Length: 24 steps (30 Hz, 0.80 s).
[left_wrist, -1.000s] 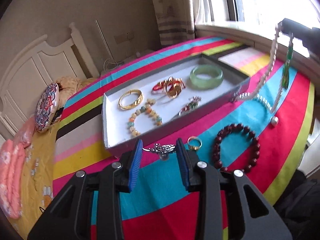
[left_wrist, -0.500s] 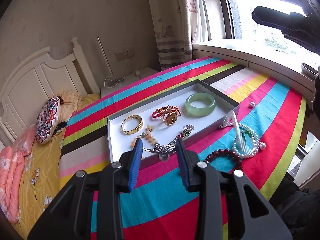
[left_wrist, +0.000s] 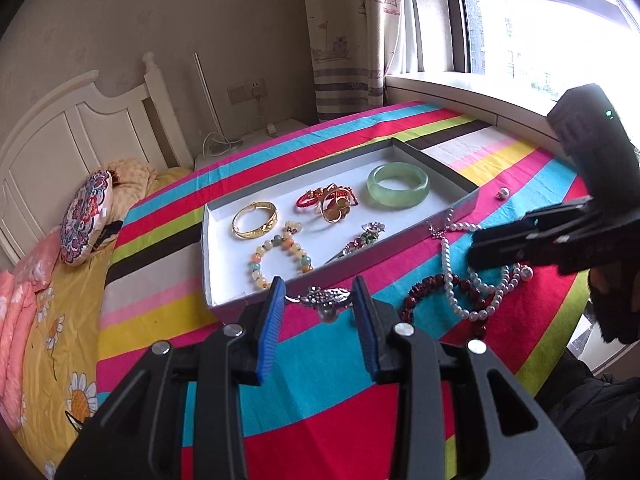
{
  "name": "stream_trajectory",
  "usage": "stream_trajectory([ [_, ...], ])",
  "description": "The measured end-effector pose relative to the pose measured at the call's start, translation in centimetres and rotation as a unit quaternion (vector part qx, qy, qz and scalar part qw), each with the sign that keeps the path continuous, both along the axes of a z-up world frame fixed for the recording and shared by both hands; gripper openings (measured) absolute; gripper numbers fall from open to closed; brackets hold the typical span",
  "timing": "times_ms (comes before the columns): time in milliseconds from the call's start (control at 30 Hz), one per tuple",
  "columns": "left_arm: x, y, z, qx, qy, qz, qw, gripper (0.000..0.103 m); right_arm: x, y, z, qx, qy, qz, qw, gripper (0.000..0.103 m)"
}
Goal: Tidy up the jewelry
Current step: 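Lift the pearl necklace into the tray with the right tool while the left tool carries the silver brooch there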
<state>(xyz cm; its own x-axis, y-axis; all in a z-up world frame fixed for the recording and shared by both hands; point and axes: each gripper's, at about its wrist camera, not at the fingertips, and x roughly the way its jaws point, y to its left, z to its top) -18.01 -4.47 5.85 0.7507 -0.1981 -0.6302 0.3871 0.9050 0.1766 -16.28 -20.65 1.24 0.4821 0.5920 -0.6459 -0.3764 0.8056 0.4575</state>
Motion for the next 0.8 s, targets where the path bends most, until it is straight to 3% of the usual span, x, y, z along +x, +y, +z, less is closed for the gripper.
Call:
stream_trajectory([
  [100, -0.2, 0.5, -0.3, -0.008, 0.001, 0.003, 1.0, 0.034, -0.3, 1.8, -0.3, -0.009, 0.022, 0.027, 0.999, 0.05],
  [233, -0.4, 1.6, -0.3, -0.021, 0.001, 0.006, 0.9998, 0.034, -2.7, 3.8, -0.2, -0.036, 0.009, 0.07, 0.997, 0.048],
  [467, -0.9, 2.8, -0.4, -0.036, -0.002, 0.014, 0.9992, 0.034, -0.3, 5.2, -1.0, -0.061, 0.034, 0.066, 0.995, 0.042],
  [567, -1.3, 3.2, -0.3, -0.045, -0.005, 0.02, 0.9988, 0.034, 0.7, 5.7, -1.5, -0.06, 0.026, 0.066, 0.996, 0.01],
  [600, -1.4, 3.4, -0.2, -0.048, -0.006, 0.022, 0.9986, 0.034, 0.8, 5.5, -1.7, -0.052, 0.022, 0.064, 0.996, 0.01],
  [667, -1.5, 3.6, 0.0, -0.049, -0.008, 0.024, 0.9985, 0.034, 0.8, 4.4, -2.3, 0.0, 0.028, 0.055, 0.998, 0.009],
  [700, -1.6, 3.7, 0.1, -0.048, -0.009, 0.025, 0.9985, 0.034, 0.9, 3.2, -2.7, 0.06, 0.039, 0.05, 0.996, 0.009],
  [733, -1.6, 3.8, 0.2, -0.047, -0.012, 0.025, 0.9985, 0.034, 1.0, 2.2, -3.0, 0.119, 0.052, 0.048, 0.99, 0.009],
  [800, -1.7, 3.8, 0.6, -0.046, -0.016, 0.024, 0.9985, 0.034, 0.9, -0.3, -3.5, 0.259, 0.058, 0.04, 0.963, 0.009],
])
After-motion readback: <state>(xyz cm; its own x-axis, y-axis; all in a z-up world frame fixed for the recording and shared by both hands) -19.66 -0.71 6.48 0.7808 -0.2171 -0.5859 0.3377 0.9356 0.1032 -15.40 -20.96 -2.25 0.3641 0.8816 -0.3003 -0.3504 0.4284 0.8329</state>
